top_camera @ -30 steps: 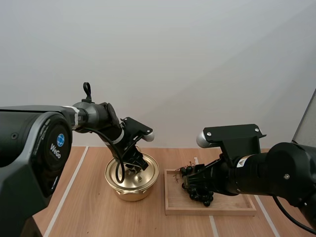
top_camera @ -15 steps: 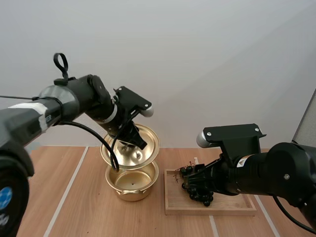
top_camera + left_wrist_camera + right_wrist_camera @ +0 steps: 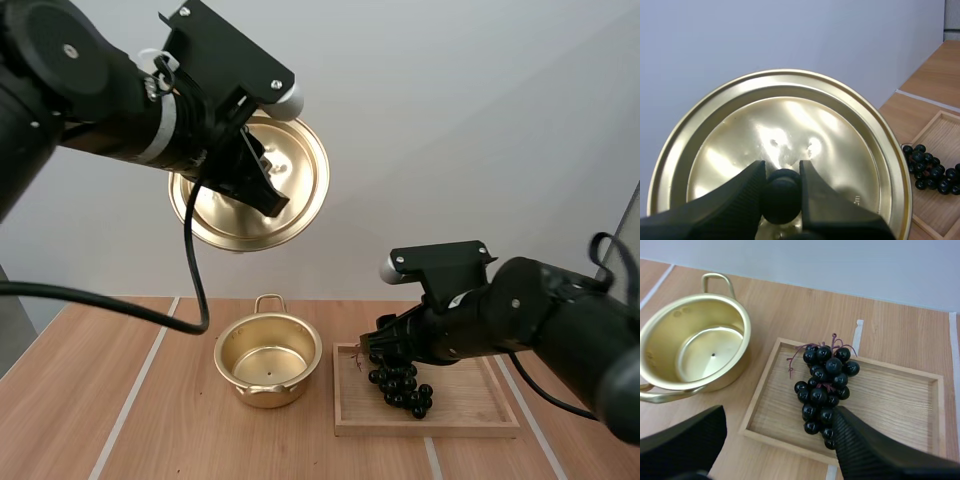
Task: Open the lid, put the grape in the pot, and close it
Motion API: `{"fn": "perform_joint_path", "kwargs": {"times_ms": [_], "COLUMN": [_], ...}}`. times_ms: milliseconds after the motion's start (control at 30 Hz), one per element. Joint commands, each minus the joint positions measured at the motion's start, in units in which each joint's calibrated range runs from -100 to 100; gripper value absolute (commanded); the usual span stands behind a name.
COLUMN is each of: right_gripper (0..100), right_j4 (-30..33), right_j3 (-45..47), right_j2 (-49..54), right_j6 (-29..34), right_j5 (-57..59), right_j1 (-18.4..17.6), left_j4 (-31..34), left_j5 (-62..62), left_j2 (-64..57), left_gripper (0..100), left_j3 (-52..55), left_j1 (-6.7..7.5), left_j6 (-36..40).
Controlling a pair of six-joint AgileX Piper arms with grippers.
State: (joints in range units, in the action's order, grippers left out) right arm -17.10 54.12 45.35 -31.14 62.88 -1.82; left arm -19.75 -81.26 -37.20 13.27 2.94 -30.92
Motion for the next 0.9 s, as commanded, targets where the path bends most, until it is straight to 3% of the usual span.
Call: {"fn": "perform_joint_path", "kwargs": {"times_ms": [0, 333, 867], "right_gripper": [100, 100, 100], "right_j4": [-0.24, 2.07, 2.46], "right_j3": [-2.68, -6.28, -6.28], "right_j2": [-8.46, -26.55, -39.00], "right_j6": [-0.62, -0.39, -0.27], "right_j5": [-5.00, -15.61, -26.31], "right_j1": [0.22, 0.22, 0.22], "left_j4": [-0.20, -0.56, -1.03], "left_j5": [-0.43, -2.80, -3.49], "left_j2": [-4.31, -6.72, -6.72], "left_gripper": [0, 0, 0], "left_j3": [-0.76, -0.76, -0.76], "left_j1": [0.09, 0.09, 0.09], "left_j6": [0.25, 0.25, 0.99]}}
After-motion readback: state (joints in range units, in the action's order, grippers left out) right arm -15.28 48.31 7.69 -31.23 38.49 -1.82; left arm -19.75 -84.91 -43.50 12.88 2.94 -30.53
